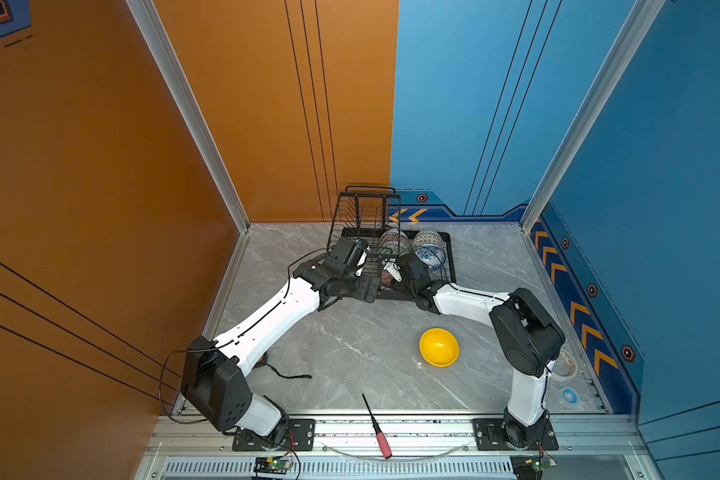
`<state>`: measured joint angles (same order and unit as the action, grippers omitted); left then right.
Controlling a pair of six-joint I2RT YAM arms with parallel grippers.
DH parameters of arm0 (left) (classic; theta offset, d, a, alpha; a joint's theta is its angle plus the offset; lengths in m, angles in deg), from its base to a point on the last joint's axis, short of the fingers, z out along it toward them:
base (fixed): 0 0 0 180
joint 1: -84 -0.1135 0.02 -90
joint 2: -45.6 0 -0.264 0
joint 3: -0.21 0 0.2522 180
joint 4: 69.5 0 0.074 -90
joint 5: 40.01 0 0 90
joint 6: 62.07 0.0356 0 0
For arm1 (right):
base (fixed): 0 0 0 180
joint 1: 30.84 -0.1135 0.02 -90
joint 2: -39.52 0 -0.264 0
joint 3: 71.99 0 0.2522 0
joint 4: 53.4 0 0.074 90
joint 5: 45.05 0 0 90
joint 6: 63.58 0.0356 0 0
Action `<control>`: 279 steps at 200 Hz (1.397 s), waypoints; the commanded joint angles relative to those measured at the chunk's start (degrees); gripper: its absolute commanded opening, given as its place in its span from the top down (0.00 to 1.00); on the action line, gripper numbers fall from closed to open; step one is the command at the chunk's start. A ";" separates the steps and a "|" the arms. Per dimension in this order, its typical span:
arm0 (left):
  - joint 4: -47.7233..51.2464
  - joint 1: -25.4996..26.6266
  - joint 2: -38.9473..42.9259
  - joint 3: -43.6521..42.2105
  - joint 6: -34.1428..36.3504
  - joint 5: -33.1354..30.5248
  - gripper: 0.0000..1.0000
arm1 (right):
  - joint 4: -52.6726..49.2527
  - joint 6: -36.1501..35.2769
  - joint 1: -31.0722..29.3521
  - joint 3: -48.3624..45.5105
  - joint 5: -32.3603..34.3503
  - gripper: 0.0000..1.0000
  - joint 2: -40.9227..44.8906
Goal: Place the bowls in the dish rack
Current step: 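Press the bowl into the slot, then open the right gripper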
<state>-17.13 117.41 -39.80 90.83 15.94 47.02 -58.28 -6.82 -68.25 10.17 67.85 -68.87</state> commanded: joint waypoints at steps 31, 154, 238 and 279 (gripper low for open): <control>0.25 -0.44 0.53 -1.10 -0.57 0.50 0.02 | -4.66 -0.91 -1.00 -1.37 0.00 0.03 3.20; 0.13 -0.21 0.37 -1.00 -0.58 0.46 0.02 | -12.98 -3.55 -1.00 -0.61 1.93 0.01 6.98; 0.07 -0.27 0.86 -1.76 -0.50 -0.12 0.02 | -16.46 -4.12 -0.75 -5.59 0.19 0.00 14.16; 0.15 -0.27 2.12 -2.33 -0.32 -0.65 0.02 | -19.53 -3.23 -0.34 -9.90 -2.50 0.00 20.78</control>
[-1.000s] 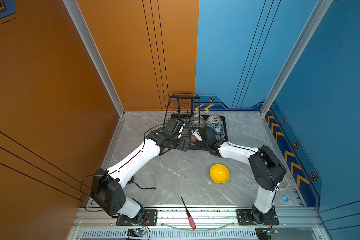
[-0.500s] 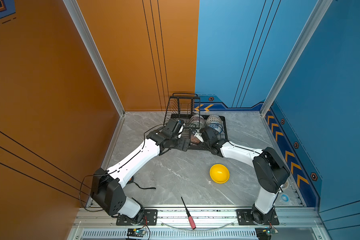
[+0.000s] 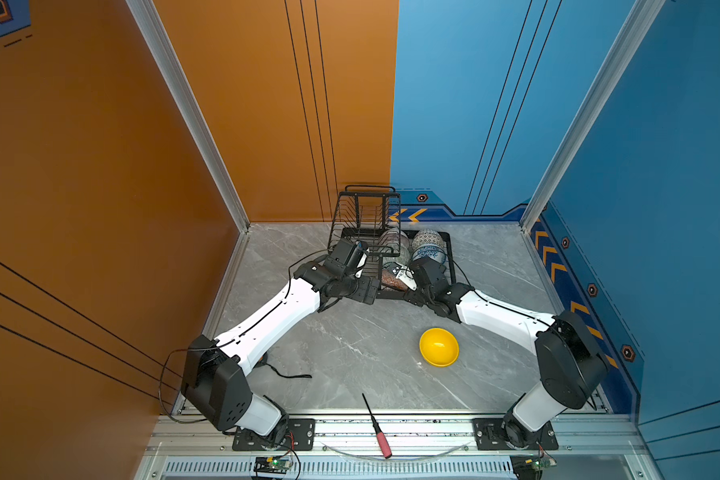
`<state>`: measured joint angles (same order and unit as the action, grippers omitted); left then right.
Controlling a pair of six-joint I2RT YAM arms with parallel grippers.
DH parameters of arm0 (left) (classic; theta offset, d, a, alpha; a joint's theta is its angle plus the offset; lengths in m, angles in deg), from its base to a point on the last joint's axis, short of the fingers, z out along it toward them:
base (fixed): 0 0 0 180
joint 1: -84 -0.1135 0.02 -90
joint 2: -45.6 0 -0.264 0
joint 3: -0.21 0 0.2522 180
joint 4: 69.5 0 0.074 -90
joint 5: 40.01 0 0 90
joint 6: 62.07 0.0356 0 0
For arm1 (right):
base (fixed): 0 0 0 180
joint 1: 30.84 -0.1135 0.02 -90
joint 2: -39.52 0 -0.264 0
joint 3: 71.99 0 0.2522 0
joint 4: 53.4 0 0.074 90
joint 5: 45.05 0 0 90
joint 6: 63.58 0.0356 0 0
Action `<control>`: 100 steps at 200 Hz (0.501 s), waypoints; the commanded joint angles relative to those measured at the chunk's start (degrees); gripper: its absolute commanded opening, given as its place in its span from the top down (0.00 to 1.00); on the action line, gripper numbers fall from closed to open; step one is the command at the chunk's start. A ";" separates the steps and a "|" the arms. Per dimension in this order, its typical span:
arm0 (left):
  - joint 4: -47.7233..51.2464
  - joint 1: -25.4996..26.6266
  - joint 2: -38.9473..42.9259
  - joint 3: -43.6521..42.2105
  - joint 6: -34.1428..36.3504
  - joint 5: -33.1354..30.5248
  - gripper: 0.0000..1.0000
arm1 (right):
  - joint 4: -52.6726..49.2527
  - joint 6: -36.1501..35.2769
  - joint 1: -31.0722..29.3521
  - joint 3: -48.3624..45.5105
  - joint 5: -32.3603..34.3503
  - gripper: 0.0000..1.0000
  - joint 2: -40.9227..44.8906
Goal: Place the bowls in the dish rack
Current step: 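Press the bowl into the slot, then open the right gripper, then lift the right gripper off the bowl while the left gripper moves toward the yellow bowl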
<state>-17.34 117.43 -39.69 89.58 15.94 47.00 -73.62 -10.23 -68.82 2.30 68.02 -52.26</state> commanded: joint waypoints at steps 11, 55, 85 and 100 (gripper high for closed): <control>0.37 -0.45 2.43 -1.40 -0.32 -0.50 0.02 | -5.38 1.00 0.35 -2.84 -3.52 0.00 6.17; 0.32 0.14 5.15 -2.20 -0.67 0.95 0.02 | -17.25 13.90 3.74 1.75 -7.52 0.00 12.87; 0.66 1.16 5.87 -2.49 -1.72 1.67 0.02 | -28.48 22.93 7.83 10.54 -9.51 0.00 10.92; 0.76 2.30 5.65 -2.79 -2.48 1.67 0.02 | -32.16 24.86 9.16 13.83 -10.89 0.00 9.30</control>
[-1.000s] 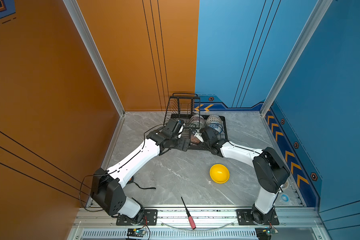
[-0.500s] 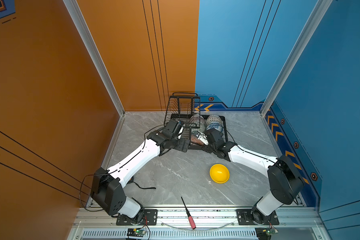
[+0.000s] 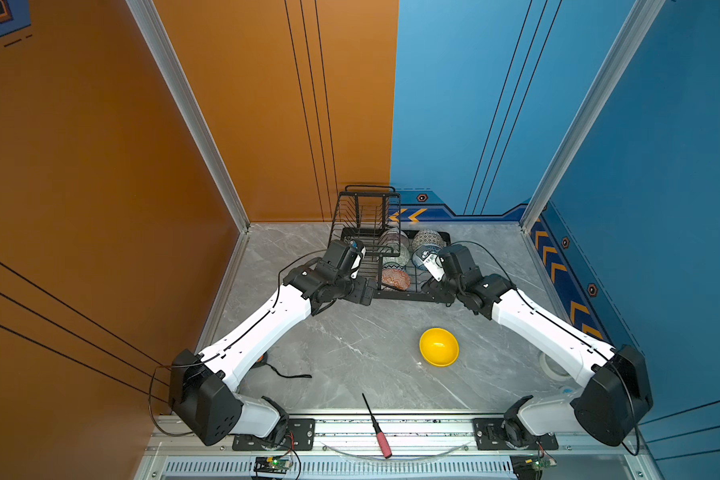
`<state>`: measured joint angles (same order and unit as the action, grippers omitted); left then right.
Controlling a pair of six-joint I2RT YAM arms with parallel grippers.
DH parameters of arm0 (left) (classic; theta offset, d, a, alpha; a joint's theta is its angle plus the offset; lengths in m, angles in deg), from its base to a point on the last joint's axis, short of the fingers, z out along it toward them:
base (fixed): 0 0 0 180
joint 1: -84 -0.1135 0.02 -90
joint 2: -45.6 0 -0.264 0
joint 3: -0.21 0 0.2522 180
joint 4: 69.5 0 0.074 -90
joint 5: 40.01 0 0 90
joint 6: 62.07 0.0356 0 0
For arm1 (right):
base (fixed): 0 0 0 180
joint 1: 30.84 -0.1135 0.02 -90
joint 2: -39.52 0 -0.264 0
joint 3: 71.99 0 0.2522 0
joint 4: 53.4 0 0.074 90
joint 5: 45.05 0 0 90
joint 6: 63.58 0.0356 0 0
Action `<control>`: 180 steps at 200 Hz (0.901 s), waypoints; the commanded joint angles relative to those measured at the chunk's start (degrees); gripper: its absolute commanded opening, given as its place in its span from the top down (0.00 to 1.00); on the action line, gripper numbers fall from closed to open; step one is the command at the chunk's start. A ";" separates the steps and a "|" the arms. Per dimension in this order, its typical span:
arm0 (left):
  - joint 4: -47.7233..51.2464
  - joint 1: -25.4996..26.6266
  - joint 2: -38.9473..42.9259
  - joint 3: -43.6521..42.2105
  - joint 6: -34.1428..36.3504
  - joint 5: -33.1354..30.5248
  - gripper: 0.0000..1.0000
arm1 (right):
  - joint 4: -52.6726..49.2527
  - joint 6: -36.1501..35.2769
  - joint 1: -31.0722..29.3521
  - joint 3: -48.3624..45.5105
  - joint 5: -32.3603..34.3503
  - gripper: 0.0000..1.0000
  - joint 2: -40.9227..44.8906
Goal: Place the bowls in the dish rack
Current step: 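Lift the right gripper off the bowl while the left gripper moves toward the yellow bowl, then lower the left gripper onto the yellow bowl's rim and close it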
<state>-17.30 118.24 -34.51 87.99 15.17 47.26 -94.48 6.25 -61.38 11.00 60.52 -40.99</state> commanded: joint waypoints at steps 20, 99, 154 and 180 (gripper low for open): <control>0.76 3.41 -0.41 -1.84 -2.90 1.32 0.02 | -14.41 10.50 3.60 8.62 -6.95 0.00 -4.00; -5.93 12.91 -13.12 1.25 -6.13 6.45 0.02 | -16.46 14.36 8.41 16.54 -9.73 0.00 -11.65; -6.79 17.35 -23.75 7.15 -4.83 10.95 0.02 | -15.71 16.38 9.89 17.07 -10.65 0.00 -13.63; -6.79 18.22 -26.74 8.06 -4.57 13.32 0.00 | -15.76 16.82 10.07 17.62 -10.76 0.00 -14.41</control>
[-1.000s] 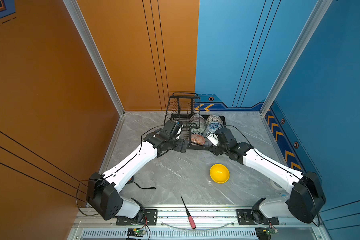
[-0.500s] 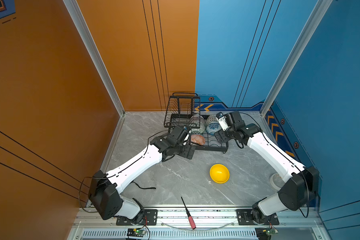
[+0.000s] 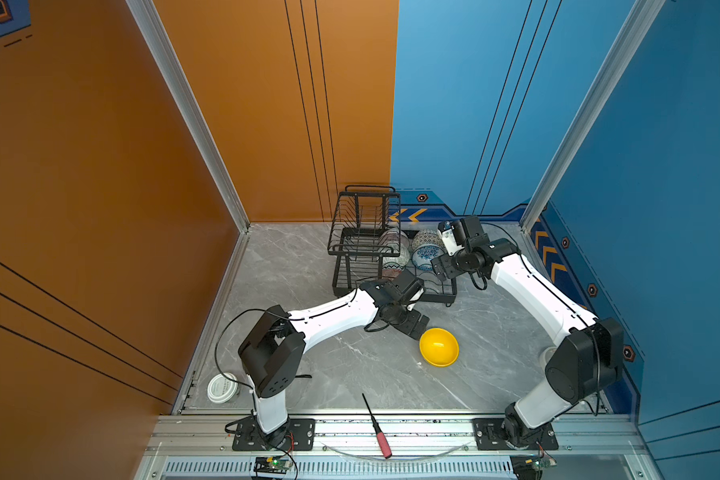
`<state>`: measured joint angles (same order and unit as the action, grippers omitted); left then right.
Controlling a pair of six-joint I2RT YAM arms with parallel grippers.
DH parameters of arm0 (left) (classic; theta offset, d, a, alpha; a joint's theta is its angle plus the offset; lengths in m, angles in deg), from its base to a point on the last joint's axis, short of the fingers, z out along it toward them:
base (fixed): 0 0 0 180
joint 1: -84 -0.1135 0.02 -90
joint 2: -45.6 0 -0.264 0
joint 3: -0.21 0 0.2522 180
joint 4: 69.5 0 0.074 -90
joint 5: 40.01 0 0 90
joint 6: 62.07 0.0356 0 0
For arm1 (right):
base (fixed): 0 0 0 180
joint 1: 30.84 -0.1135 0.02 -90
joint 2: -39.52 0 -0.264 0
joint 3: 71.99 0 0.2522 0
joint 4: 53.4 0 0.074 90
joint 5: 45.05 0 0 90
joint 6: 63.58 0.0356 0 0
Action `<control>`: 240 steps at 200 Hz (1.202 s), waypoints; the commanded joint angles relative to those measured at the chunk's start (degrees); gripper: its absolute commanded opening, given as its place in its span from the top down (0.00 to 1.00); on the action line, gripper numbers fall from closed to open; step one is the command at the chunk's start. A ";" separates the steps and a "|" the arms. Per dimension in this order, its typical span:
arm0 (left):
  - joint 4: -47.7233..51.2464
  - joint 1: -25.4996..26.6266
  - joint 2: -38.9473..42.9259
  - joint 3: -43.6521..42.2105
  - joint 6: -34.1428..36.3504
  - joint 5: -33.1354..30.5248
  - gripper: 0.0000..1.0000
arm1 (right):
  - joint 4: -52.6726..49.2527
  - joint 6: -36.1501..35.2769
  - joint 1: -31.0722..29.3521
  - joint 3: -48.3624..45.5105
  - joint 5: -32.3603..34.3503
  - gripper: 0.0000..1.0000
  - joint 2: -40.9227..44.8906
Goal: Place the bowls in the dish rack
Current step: 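Lower the left gripper onto the yellow bowl's rim and close it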
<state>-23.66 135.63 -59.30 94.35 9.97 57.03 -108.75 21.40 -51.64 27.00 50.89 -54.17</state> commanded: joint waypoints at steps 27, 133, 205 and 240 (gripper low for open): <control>-0.43 2.01 -4.35 2.64 0.90 5.66 0.04 | -1.18 1.98 0.32 1.30 -1.32 0.00 -1.21; -0.43 3.70 -10.29 5.18 0.04 6.87 0.38 | -0.17 1.68 0.85 -1.67 -1.47 0.00 -0.97; -0.43 4.06 -13.29 6.02 -0.24 8.29 0.56 | 0.26 1.41 1.10 -2.70 -1.94 0.00 -1.05; -0.43 4.08 -14.17 6.37 0.03 8.51 0.70 | 0.45 1.32 1.11 -2.95 -2.19 0.00 -0.97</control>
<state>-24.73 139.20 -72.24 99.20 9.56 64.18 -108.53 22.23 -50.85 24.81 49.55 -55.43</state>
